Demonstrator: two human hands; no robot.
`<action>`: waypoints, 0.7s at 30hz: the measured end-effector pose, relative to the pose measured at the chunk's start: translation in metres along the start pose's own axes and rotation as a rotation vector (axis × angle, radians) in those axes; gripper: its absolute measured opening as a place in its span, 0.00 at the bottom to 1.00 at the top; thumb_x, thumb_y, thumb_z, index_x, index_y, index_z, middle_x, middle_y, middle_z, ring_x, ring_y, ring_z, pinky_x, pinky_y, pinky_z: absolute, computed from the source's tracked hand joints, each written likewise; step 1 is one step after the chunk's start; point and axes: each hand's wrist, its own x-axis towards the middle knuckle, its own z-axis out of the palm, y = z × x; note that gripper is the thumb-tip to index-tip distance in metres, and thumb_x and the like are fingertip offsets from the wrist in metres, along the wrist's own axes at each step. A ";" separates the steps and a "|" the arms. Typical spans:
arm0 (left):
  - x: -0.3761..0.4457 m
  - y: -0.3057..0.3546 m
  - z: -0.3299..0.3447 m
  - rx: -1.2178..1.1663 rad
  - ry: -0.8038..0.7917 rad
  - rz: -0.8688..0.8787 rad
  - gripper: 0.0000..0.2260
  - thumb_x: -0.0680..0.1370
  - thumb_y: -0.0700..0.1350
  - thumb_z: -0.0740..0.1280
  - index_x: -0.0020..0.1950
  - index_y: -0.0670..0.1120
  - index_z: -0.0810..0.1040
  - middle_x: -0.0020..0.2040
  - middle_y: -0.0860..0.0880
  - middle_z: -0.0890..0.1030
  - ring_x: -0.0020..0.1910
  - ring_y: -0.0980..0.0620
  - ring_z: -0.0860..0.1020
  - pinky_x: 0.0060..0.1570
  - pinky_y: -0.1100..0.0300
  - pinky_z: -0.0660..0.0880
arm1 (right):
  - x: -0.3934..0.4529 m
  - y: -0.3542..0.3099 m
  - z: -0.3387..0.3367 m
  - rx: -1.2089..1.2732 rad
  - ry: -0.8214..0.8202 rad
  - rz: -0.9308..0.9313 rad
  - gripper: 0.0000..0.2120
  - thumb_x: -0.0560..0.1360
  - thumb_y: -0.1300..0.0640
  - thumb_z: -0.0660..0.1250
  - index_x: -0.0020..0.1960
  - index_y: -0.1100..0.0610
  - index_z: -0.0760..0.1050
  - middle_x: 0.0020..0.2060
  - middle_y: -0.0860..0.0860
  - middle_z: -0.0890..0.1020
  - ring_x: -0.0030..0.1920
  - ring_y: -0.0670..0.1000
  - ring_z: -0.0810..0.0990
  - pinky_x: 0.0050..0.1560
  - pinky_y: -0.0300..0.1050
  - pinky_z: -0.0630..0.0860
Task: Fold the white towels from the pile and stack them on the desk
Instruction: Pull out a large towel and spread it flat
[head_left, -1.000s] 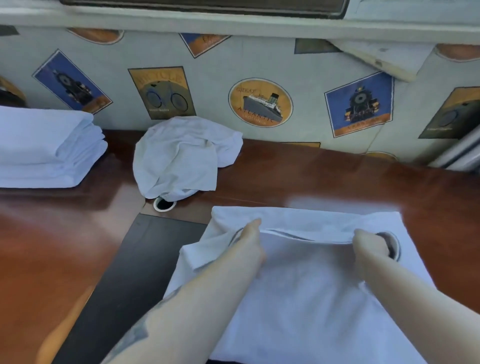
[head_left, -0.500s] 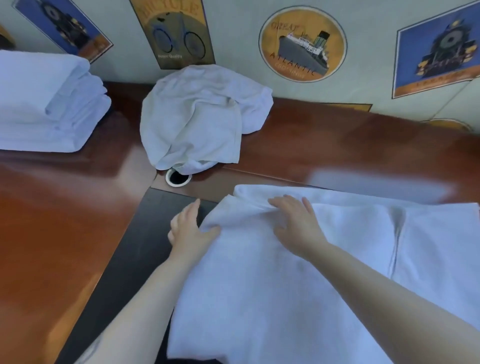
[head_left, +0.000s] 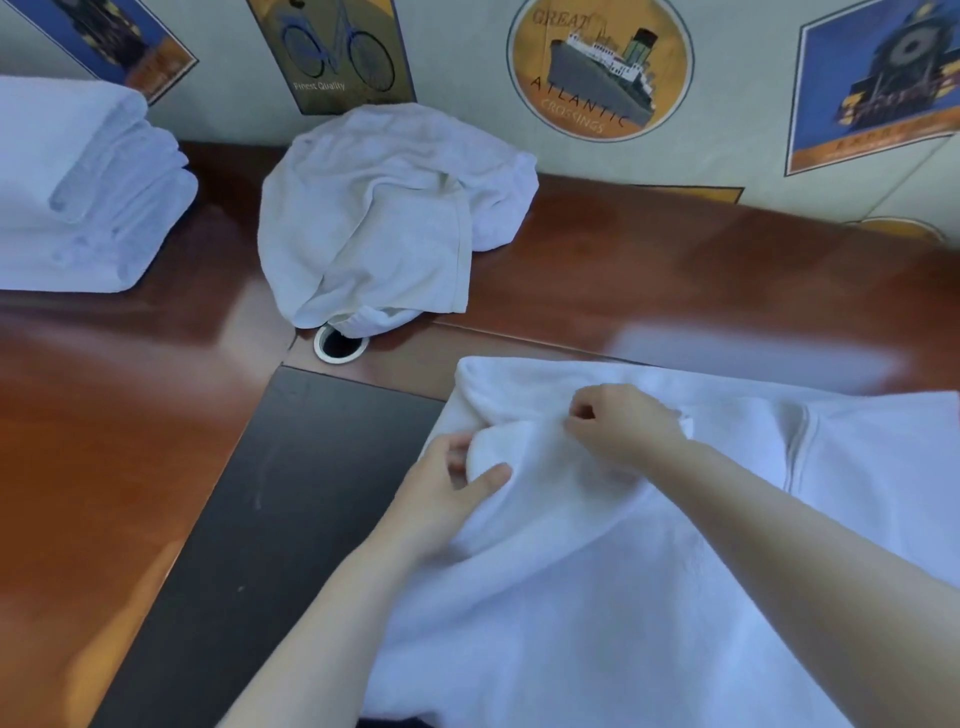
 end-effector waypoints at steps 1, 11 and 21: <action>0.000 -0.001 0.002 -0.043 0.021 -0.021 0.18 0.75 0.57 0.70 0.62 0.56 0.71 0.55 0.59 0.79 0.52 0.64 0.77 0.46 0.68 0.72 | 0.001 -0.010 0.001 0.069 0.074 -0.026 0.06 0.74 0.54 0.61 0.44 0.52 0.77 0.39 0.46 0.78 0.46 0.53 0.78 0.38 0.44 0.67; 0.017 -0.003 0.009 -0.396 0.323 -0.079 0.19 0.71 0.35 0.72 0.58 0.53 0.75 0.49 0.57 0.83 0.47 0.59 0.81 0.42 0.66 0.72 | 0.024 -0.079 0.028 0.117 -0.006 -0.227 0.26 0.74 0.54 0.69 0.68 0.49 0.64 0.61 0.50 0.69 0.61 0.53 0.70 0.43 0.46 0.68; 0.019 -0.005 0.013 -0.356 0.294 -0.111 0.15 0.62 0.37 0.66 0.46 0.50 0.78 0.35 0.52 0.76 0.32 0.56 0.70 0.34 0.63 0.67 | 0.058 -0.066 0.023 0.063 0.352 -0.141 0.26 0.74 0.66 0.59 0.71 0.52 0.64 0.64 0.51 0.68 0.52 0.56 0.74 0.38 0.48 0.68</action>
